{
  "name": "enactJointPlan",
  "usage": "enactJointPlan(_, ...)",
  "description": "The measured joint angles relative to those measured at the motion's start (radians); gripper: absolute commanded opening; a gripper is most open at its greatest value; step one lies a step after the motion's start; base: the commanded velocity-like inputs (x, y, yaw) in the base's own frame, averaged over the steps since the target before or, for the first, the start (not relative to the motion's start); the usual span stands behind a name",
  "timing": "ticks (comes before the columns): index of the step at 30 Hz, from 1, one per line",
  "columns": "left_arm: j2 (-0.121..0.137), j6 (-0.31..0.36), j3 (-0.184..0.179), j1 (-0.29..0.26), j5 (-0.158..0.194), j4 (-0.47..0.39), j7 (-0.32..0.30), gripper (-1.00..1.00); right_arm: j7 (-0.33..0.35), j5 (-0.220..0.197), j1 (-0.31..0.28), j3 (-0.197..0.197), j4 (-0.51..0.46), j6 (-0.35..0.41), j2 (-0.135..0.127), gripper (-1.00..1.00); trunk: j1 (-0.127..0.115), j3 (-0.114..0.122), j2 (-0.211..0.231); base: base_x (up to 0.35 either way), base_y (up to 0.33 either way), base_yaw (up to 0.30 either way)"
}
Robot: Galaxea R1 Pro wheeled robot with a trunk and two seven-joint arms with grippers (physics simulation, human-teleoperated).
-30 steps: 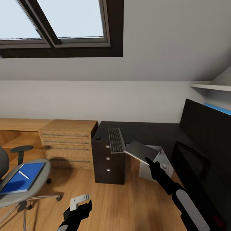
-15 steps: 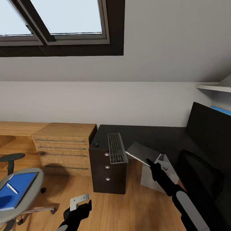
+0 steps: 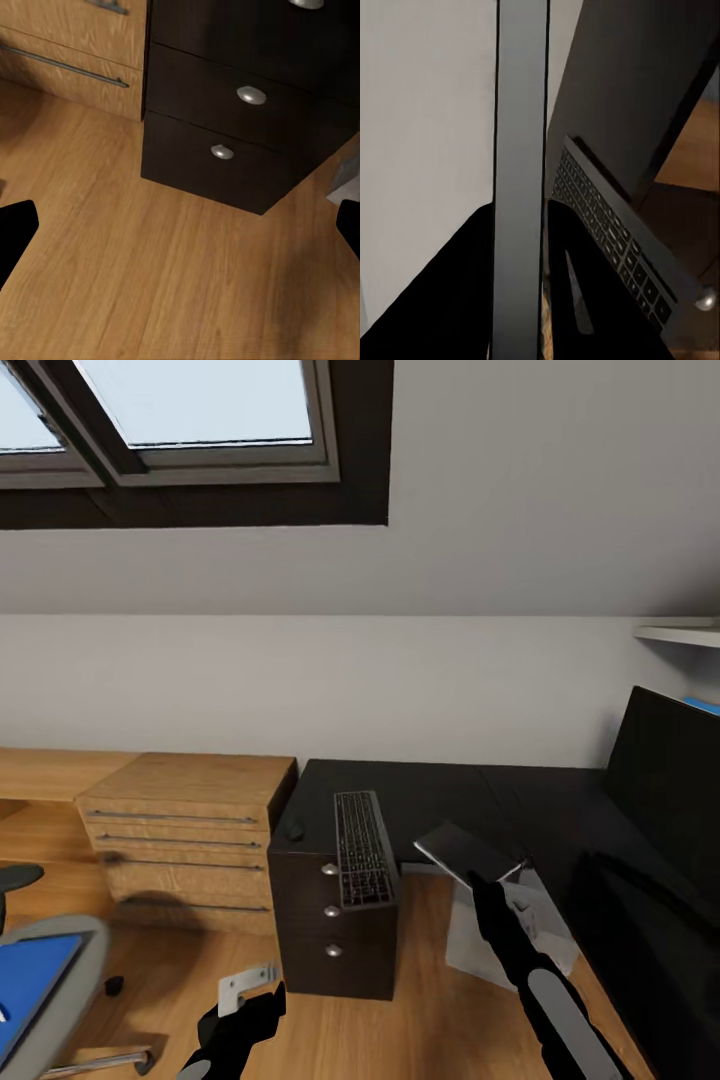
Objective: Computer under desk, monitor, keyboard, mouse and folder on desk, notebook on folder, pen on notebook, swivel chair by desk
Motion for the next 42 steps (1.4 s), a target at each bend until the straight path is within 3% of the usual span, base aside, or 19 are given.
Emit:
enactJointPlan(5, 0.000, 0.000, 0.000, 0.000, -0.001, -0.005, 0.000, 1.00, 0.001, 0.002, -0.001, -0.001, 0.021, -0.002, 0.026, -1.00, 0.000, 0.000, 0.000, 0.328, 0.085, 0.000)
enactJointPlan(17, 0.000, 0.001, 0.001, 0.000, -0.001, -0.006, 0.000, 1.00, 0.003, -0.007, -0.001, -0.007, 0.023, -0.001, 0.030, -1.00, 0.000, 0.000, 0.000, 0.296, 0.075, 0.000)
enactJointPlan(32, -0.013, 0.000, 0.013, 0.000, 0.000, -0.025, 0.003, 1.00, 0.004, -0.001, 0.001, -0.024, 0.024, -0.005, 0.030, -1.00, 0.001, 0.000, 0.000, 0.024, 0.003, 0.000)
enactJointPlan(42, -0.011, 0.001, 0.012, 0.000, 0.000, -0.041, 0.003, 1.00, 0.003, -0.003, 0.001, -0.047, 0.026, -0.003, 0.020, -1.00, 0.039, -0.031, -0.070, 0.000, 0.000, 0.000)
